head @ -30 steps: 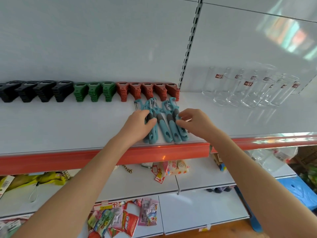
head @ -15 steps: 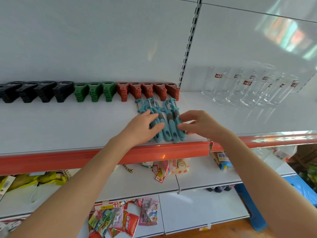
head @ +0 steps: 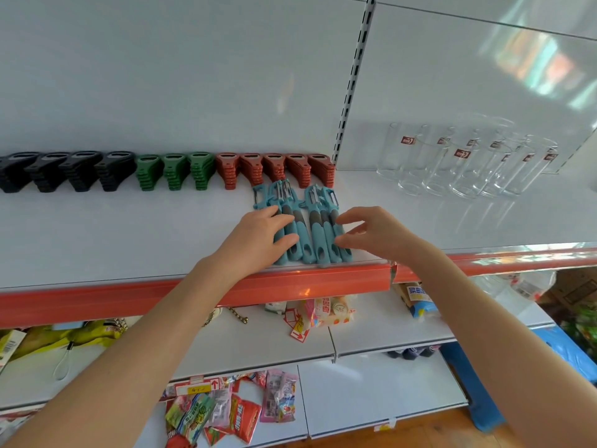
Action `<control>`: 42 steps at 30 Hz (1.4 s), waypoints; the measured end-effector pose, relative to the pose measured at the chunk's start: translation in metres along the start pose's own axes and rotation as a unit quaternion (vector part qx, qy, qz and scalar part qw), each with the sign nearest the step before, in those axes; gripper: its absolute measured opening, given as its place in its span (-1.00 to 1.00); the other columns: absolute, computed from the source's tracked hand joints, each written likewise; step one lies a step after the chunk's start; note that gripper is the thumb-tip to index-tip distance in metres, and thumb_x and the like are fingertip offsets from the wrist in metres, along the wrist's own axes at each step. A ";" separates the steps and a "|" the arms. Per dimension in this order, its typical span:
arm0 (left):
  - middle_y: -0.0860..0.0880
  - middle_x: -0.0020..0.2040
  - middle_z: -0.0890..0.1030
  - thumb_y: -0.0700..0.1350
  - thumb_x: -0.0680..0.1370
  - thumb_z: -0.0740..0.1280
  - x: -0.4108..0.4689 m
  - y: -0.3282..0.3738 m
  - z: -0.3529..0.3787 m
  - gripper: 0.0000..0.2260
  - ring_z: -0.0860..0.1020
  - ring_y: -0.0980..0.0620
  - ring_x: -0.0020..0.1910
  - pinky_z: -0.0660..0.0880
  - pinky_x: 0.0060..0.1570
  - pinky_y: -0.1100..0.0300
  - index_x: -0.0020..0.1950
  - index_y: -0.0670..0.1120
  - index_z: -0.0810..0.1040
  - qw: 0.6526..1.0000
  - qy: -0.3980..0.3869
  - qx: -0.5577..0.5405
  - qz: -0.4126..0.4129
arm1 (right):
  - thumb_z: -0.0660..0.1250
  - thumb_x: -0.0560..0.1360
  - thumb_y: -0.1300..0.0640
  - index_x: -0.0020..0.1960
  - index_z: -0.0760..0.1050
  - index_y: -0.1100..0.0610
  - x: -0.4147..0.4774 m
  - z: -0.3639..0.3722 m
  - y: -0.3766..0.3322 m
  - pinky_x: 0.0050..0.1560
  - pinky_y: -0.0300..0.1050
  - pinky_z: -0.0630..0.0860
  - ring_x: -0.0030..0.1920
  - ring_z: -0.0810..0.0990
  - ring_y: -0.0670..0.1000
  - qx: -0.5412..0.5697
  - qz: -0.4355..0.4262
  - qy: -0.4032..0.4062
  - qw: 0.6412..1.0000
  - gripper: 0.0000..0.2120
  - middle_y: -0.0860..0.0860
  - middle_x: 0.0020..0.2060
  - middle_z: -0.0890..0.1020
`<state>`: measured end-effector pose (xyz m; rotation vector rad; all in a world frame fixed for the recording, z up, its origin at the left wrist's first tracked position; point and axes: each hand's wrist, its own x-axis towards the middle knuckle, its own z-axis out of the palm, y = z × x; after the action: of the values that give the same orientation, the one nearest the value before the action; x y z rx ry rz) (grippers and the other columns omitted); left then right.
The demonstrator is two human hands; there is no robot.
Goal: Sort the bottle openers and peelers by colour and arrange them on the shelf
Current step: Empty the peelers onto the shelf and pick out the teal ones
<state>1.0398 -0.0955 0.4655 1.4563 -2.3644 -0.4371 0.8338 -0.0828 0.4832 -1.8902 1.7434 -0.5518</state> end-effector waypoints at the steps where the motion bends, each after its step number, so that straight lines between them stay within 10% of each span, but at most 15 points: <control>1: -0.13 0.42 0.29 0.02 0.59 0.16 0.000 0.000 0.001 -0.59 0.24 -0.08 0.40 0.17 0.34 0.12 0.42 -0.05 0.32 1.000 -0.006 0.009 0.001 | 0.37 0.46 0.12 0.24 0.47 0.12 -0.001 -0.001 0.000 0.04 -0.19 0.43 0.01 0.55 -0.06 -0.010 -0.004 -0.004 1.000 -0.64 -0.01 0.24 0.51; 30: -0.17 0.42 0.27 0.08 0.60 0.08 -0.010 0.017 0.004 -0.61 0.22 -0.11 0.40 0.21 0.33 0.05 0.41 0.03 0.33 0.994 0.052 0.091 -0.021 | 0.26 0.53 0.04 0.22 0.50 0.12 0.000 -0.005 -0.006 0.20 -0.18 0.29 0.24 0.44 0.00 -0.137 -0.078 0.007 0.987 -0.69 0.04 0.24 0.50; 36: -0.17 -0.01 0.64 -0.06 0.52 0.27 -0.047 0.004 -0.026 -0.73 0.59 -0.16 -0.03 0.50 -0.04 0.03 0.09 -0.21 0.60 0.967 0.215 0.133 0.043 | 0.23 0.55 0.04 0.26 0.47 0.16 0.020 -0.009 -0.033 0.20 -0.21 0.29 0.27 0.43 0.02 -0.121 -0.143 0.054 0.981 -0.67 0.04 0.27 0.50; 42: -0.12 -0.15 0.67 -0.01 0.47 0.26 -0.112 -0.033 -0.058 -0.71 0.63 -0.14 -0.21 0.54 -0.19 0.03 -0.02 -0.20 0.63 0.963 0.185 0.188 -0.057 | 0.26 0.54 0.04 0.23 0.49 0.16 0.042 0.032 -0.090 0.10 -0.28 0.28 0.22 0.47 0.01 -0.093 -0.221 0.016 0.971 -0.67 0.03 0.24 0.52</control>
<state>1.1380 -0.0143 0.4909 1.6679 -2.1392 0.2601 0.9282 -0.1174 0.5107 -2.4389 1.4313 -0.5949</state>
